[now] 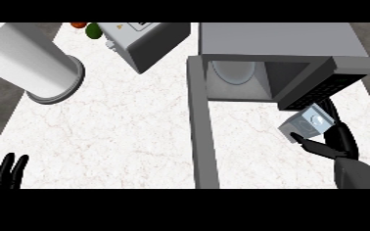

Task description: Pick up the milk, place it into the microwave and close the microwave

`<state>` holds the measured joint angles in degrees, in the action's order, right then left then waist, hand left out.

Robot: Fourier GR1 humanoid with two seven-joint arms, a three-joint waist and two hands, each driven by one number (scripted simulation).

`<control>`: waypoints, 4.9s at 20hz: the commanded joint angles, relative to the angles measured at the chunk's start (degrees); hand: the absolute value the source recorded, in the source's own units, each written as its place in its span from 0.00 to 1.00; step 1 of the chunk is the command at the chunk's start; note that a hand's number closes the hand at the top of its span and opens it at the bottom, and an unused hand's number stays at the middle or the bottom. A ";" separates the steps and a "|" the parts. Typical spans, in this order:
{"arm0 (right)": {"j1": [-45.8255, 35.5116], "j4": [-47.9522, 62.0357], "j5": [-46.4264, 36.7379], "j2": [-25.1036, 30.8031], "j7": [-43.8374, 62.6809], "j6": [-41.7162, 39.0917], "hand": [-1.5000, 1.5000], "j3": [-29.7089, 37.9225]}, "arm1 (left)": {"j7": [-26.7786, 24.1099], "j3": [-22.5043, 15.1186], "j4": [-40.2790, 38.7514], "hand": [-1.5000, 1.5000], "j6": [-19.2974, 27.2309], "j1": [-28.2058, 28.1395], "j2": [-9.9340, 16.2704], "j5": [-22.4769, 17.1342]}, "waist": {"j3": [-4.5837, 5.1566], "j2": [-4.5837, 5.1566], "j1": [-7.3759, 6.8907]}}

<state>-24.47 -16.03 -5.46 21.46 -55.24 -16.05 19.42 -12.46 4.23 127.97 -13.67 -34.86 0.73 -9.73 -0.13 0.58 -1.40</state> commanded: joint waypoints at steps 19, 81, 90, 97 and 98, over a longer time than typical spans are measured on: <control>-2.23 -7.55 7.22 -12.89 1.12 -8.18 1.00 -1.91 | 1.16 2.01 1.99 0.00 0.54 -0.72 0.36 -1.15 | 0.12 -0.89 1.11; -26.38 -1.27 12.11 -17.14 8.37 33.96 1.00 -11.30 | -4.64 20.36 -16.12 0.00 -13.49 5.43 5.25 -11.22 | 0.06 0.36 -1.22; -36.47 5.60 2.66 -15.87 11.64 53.26 1.00 -16.73 | -1.03 20.40 -15.23 0.00 -14.44 6.66 7.36 -13.73 | 0.13 1.00 -3.49; -36.24 9.80 0.61 -15.48 11.56 61.56 1.00 -16.89 | -1.98 20.14 -14.73 0.00 -15.14 6.47 6.95 -12.08 | 0.03 1.41 -4.01; -37.33 10.42 0.56 -14.64 13.35 62.37 1.00 -16.75 | -3.28 19.79 -14.70 0.00 -15.60 5.21 5.77 -11.38 | 0.05 1.44 -4.48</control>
<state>-60.23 -7.88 -4.14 6.49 -43.50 40.01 2.50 -14.33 24.20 113.33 -28.11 -28.55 7.15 -21.82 -0.12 1.74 -5.04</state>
